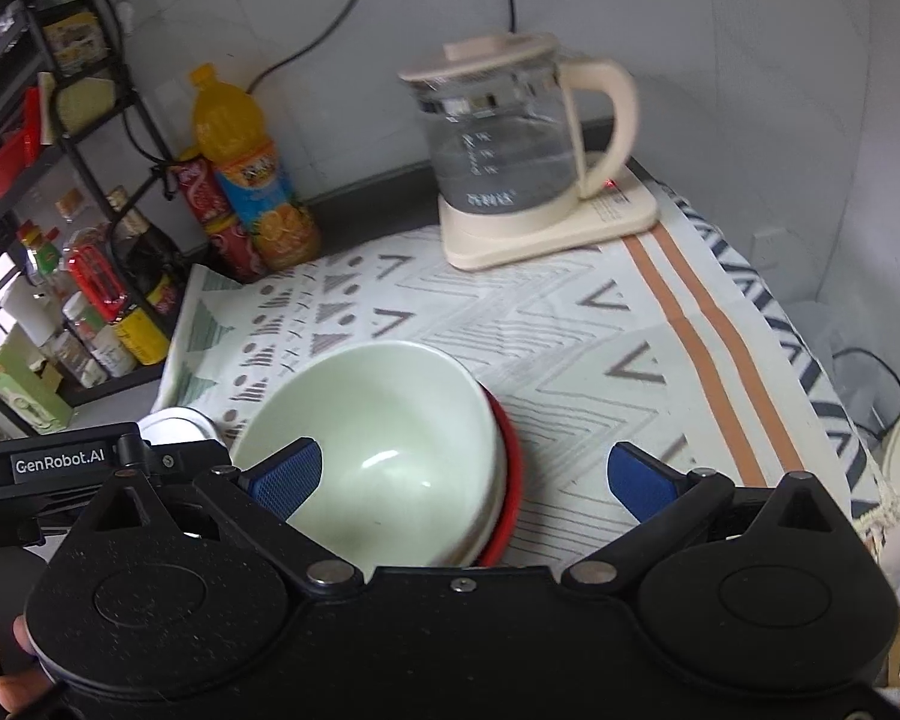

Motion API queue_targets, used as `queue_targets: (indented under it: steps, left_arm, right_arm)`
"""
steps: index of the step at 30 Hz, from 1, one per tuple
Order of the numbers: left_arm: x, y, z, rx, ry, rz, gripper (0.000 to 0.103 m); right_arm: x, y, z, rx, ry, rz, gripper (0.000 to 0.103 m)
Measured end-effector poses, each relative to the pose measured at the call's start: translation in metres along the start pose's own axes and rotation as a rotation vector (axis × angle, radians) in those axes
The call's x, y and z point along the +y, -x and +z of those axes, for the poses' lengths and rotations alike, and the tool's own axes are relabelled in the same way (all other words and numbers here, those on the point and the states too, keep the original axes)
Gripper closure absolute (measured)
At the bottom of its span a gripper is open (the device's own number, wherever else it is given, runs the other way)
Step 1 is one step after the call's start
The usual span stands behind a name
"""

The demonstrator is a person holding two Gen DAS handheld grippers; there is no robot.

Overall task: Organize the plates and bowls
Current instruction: 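Move both tools to the red bowl stack and grip its rim, then lift the nested bowls with both tools and carry them over the plates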

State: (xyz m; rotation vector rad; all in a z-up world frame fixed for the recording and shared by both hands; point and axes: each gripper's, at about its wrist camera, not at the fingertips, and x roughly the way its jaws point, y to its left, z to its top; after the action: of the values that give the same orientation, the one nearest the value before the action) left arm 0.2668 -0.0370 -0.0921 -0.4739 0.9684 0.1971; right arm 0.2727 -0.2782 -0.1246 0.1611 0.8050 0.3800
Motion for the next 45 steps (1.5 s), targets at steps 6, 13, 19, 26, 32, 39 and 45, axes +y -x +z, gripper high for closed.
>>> queue_targets:
  steps: [6, 13, 19, 26, 32, 39, 45]
  left_arm:
    - [0.004, -0.021, -0.001, 0.062, 0.013, -0.016, 0.017]
    - [0.002, -0.039, -0.001, 0.085, 0.01, -0.015, 0.018]
    - [0.002, -0.052, -0.001, 0.101, 0.021, -0.005, 0.027]
    - [0.004, -0.063, -0.004, 0.138, 0.044, -0.027, 0.06]
    - [0.009, -0.065, -0.006, 0.151, 0.067, -0.035, 0.075]
    - [0.008, -0.059, -0.011, 0.149, 0.064, -0.024, 0.075]
    - [0.006, -0.044, -0.012, 0.12, 0.06, -0.026, 0.075]
  right_arm:
    - [-0.014, -0.018, -0.006, 0.059, -0.067, 0.002, 0.001]
    - [-0.023, -0.043, -0.011, 0.128, -0.109, -0.004, 0.006]
    - [-0.026, -0.06, -0.013, 0.184, -0.122, 0.005, 0.019]
    - [-0.027, -0.075, -0.018, 0.242, -0.15, 0.041, 0.042]
    - [-0.026, -0.078, -0.02, 0.268, -0.17, 0.091, 0.059]
    - [-0.028, -0.075, -0.02, 0.246, -0.16, 0.102, 0.064]
    - [-0.024, -0.067, -0.019, 0.222, -0.14, 0.102, 0.064]
